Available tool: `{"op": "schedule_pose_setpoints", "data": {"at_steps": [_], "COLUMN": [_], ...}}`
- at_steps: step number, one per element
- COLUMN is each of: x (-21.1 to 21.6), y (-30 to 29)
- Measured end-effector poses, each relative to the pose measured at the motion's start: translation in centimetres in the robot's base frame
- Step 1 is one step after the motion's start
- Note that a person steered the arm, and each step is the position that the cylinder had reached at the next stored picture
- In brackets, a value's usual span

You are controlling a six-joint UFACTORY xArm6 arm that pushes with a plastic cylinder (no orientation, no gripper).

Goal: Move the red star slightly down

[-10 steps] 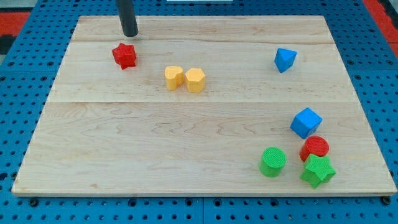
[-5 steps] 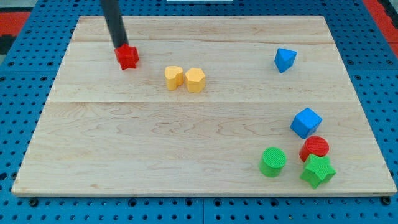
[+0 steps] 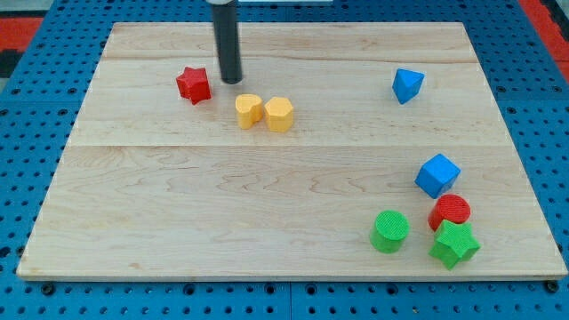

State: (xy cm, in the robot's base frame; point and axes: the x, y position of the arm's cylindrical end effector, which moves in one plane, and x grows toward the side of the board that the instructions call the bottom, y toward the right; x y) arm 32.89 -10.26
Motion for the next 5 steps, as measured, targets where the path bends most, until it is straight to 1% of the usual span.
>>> {"op": "schedule_pose_setpoints", "data": {"at_steps": [1,2,3,4,5], "x": [4.1,5.1,7.4,7.4,6.0], "y": [-2.7,-1.9,0.8,1.7,0.6]}}
